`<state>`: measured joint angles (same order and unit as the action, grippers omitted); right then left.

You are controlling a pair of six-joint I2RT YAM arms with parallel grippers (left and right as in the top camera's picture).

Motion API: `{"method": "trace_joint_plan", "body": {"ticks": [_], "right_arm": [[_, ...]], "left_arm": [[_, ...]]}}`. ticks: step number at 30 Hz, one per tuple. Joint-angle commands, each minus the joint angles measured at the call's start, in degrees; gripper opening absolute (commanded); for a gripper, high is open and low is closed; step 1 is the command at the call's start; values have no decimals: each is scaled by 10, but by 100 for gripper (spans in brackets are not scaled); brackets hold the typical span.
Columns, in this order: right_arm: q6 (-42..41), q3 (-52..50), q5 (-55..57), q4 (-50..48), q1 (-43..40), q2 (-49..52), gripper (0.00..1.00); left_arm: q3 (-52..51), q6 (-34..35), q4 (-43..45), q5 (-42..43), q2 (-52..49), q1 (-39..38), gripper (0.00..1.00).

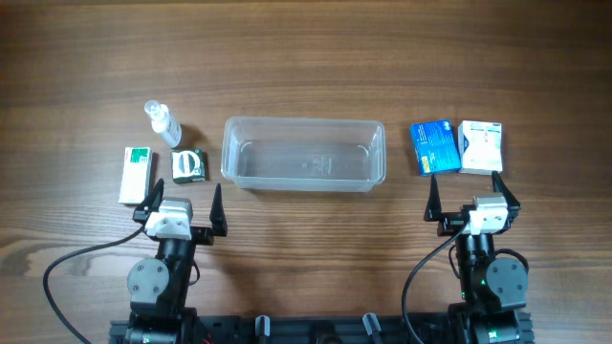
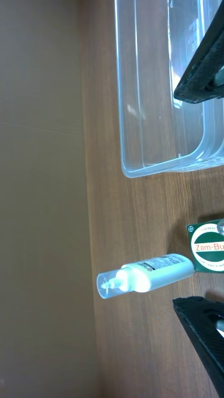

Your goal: Pack container

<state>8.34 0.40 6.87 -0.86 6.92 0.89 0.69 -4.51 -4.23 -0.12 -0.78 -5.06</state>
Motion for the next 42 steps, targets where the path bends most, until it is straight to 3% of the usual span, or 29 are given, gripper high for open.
{"method": "trace_joint_plan", "body": {"ticks": [1, 28, 32, 34, 36, 42], "right_arm": [[-9, -1, -9, -2, -2, -7, 100], [-15, -1, -13, -2, -2, -7, 100], [-227, -1, -134, 6, -2, -3, 100], [-365, -1, -144, 2, -2, 7, 100], [-435, -1, -148, 3, -2, 17, 100], [-365, 52, -163, 17, -2, 52, 100]], "left_arm": [[-4, -13, 2, -8, 6, 4, 100], [-3, -13, 2, -8, 6, 4, 100], [-3, -13, 2, -8, 6, 4, 100], [-4, -13, 2, -8, 6, 4, 100], [-4, -13, 2, -8, 6, 4, 100], [-4, -13, 2, -8, 6, 4, 100]]}}
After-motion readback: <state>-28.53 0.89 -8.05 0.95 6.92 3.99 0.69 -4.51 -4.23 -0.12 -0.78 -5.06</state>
